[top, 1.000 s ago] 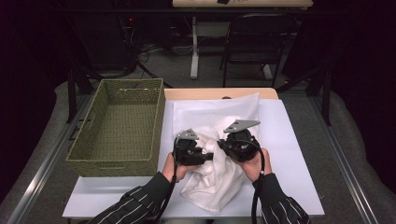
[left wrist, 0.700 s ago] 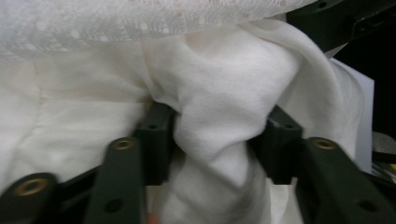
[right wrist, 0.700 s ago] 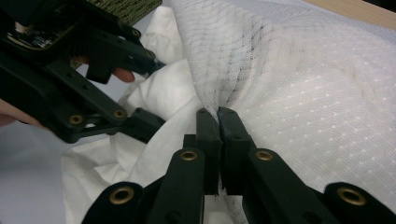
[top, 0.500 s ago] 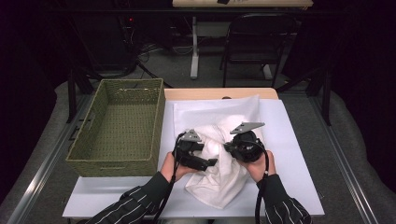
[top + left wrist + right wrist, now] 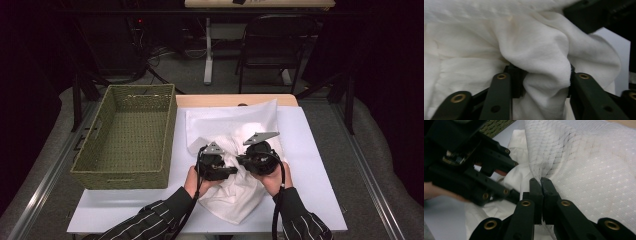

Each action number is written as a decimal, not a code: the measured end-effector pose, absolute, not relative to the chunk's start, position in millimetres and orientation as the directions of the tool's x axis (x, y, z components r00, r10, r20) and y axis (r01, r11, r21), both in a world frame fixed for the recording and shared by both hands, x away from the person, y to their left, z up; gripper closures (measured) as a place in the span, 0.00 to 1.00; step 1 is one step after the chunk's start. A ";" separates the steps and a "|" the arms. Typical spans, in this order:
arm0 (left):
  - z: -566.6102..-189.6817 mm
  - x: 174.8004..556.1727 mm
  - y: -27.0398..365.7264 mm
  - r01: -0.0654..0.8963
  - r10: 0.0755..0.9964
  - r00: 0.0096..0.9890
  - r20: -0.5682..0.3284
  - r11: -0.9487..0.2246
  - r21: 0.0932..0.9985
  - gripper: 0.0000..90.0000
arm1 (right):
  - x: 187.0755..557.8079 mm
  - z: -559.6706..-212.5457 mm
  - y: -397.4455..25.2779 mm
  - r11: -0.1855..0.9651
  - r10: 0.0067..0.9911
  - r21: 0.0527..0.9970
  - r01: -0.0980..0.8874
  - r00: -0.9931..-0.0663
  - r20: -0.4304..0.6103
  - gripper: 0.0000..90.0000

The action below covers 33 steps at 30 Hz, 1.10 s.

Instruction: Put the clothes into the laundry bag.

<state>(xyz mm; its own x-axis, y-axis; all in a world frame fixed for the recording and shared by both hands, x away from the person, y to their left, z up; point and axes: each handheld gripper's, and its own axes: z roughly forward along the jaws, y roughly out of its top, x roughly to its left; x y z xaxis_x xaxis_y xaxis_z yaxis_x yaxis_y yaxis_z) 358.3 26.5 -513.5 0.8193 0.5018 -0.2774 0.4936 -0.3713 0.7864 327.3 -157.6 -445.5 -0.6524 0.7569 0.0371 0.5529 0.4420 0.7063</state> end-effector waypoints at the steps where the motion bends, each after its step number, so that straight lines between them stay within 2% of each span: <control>1: -510.4 360.6 27.4 0.497 0.509 0.814 -0.280 -0.360 0.790 0.77 | 326.6 -444.5 -158.1 0.439 0.758 0.706 0.556 -0.651 0.041 0.99; 6: -493.1 374.3 27.1 0.495 0.525 0.799 -0.293 -0.299 0.816 0.79 | 318.8 -425.9 -158.1 0.412 0.742 0.743 0.528 -0.668 0.064 0.99; 10: -506.7 384.8 24.1 0.508 0.512 0.805 -0.300 -0.331 0.795 0.74 | 322.6 -433.6 -163.3 0.410 0.765 0.725 0.554 -0.642 0.058 0.99; 14: -509.5 385.8 26.8 0.474 0.478 0.840 -0.258 -0.411 0.779 0.57 | 331.9 -453.9 -167.4 0.433 0.780 0.681 0.590 -0.624 0.044 0.98; 18: -503.0 381.0 33.7 0.457 0.469 0.853 -0.227 -0.463 0.759 0.35 | 329.3 -454.4 -165.7 0.447 0.774 0.680 0.582 -0.632 0.032 0.98; 20: -497.9 375.9 36.8 0.423 0.461 0.868 -0.184 -0.491 0.762 0.25 | 329.3 -453.9 -167.1 0.450 0.774 0.682 0.576 -0.633 0.025 0.98; 22: -492.1 367.3 39.0 0.377 0.456 0.881 -0.126 -0.517 0.768 0.20 | 329.8 -454.5 -169.2 0.445 0.775 0.684 0.578 -0.631 0.029 0.98; 23: -490.4 363.2 39.7 0.376 0.448 0.884 -0.132 -0.515 0.770 0.17 | 329.8 -454.8 -170.0 0.443 0.775 0.686 0.577 -0.631 0.031 0.97; 26: -493.8 353.8 34.6 0.369 0.426 0.895 -0.132 -0.542 0.755 0.17 | 328.5 -456.4 -170.4 0.445 0.772 0.697 0.562 -0.635 0.019 0.96; 30: -508.0 352.8 17.7 0.350 0.424 0.901 -0.088 -0.595 0.724 0.18 | 331.2 -464.9 -170.2 0.474 0.760 0.670 0.571 -0.649 0.015 0.92; 33: -514.2 355.5 8.8 0.346 0.416 0.906 -0.082 -0.613 0.711 0.22 | 336.1 -475.8 -169.1 0.538 0.747 0.582 0.610 -0.665 0.007 0.84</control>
